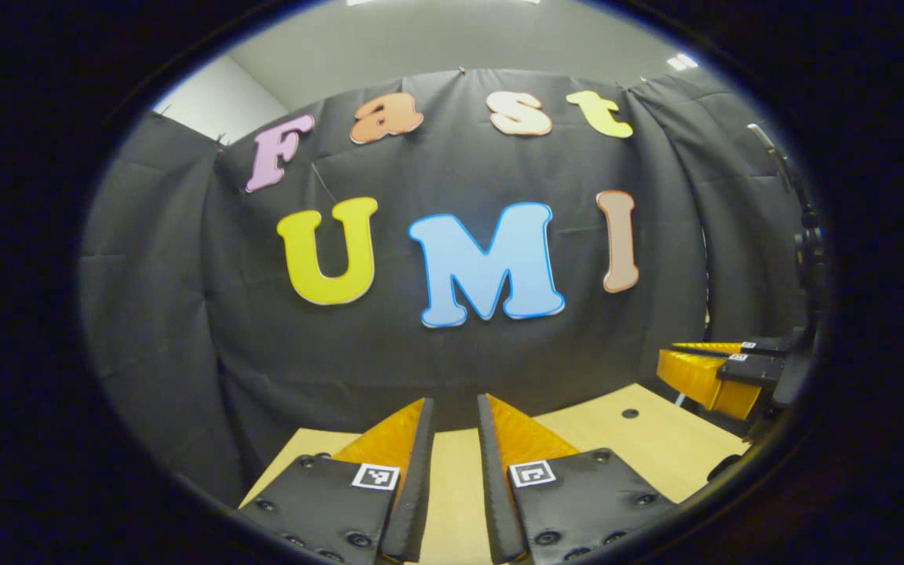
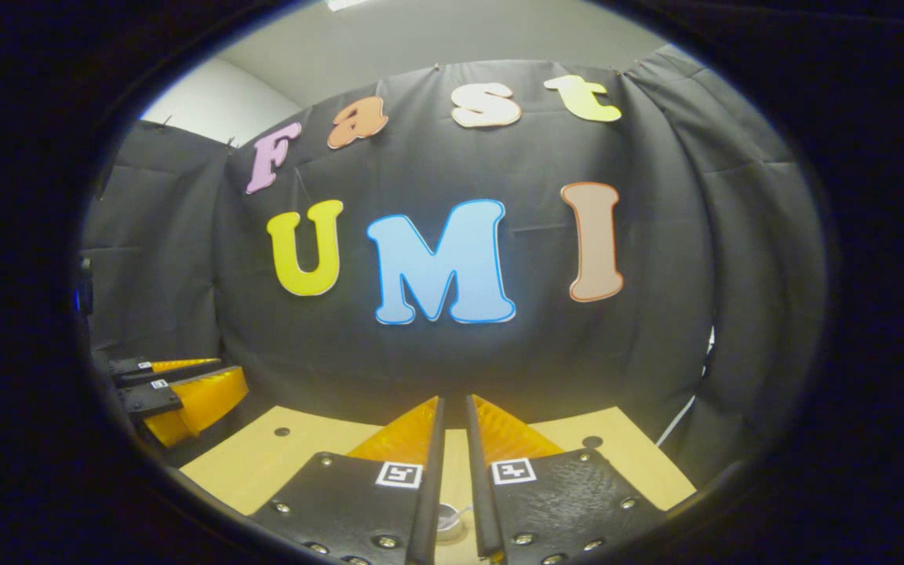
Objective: Put the toothbrush and toothpaste on the desktop into the cup, then pick up the cup and place it on the coaster on the desktop.
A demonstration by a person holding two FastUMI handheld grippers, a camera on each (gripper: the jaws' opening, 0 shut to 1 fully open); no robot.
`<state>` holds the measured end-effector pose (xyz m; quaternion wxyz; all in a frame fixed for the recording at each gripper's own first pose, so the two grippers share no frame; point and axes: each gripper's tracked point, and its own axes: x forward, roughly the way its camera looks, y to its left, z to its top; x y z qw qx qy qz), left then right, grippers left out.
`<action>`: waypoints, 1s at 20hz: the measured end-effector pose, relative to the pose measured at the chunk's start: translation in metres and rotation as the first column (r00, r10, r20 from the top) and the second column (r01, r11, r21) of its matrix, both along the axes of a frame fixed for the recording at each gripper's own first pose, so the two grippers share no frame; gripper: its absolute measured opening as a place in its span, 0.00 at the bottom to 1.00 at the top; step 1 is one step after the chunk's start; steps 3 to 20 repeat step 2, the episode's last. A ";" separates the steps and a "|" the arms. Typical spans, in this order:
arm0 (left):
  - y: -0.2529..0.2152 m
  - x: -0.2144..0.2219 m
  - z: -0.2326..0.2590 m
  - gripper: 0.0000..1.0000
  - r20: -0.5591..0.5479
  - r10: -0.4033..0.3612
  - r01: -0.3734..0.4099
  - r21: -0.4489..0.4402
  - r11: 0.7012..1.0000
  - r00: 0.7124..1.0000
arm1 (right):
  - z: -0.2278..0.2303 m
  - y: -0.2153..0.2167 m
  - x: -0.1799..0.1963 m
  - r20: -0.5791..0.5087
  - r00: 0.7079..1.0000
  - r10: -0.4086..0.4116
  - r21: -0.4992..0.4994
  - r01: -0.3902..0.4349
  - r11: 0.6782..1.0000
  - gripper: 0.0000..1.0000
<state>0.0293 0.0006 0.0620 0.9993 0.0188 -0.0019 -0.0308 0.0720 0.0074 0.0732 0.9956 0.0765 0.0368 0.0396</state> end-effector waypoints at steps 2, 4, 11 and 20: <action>0.001 -0.003 0.007 0.39 0.017 0.013 -0.012 -0.021 1.000 1.000 | 0.003 0.009 0.000 0.008 1.000 0.010 -0.014 -0.010 1.000 0.18; 0.001 -0.003 0.007 0.39 0.017 0.013 -0.012 -0.021 1.000 1.000 | 0.003 0.009 0.000 0.008 1.000 0.010 -0.014 -0.010 1.000 0.18; 0.001 -0.003 0.007 0.39 0.017 0.013 -0.012 -0.021 1.000 1.000 | 0.003 0.009 0.000 0.008 1.000 0.010 -0.014 -0.010 1.000 0.18; 0.001 -0.003 0.007 0.39 0.017 0.013 -0.012 -0.021 1.000 1.000 | 0.003 0.009 0.000 0.008 1.000 0.010 -0.014 -0.010 1.000 0.18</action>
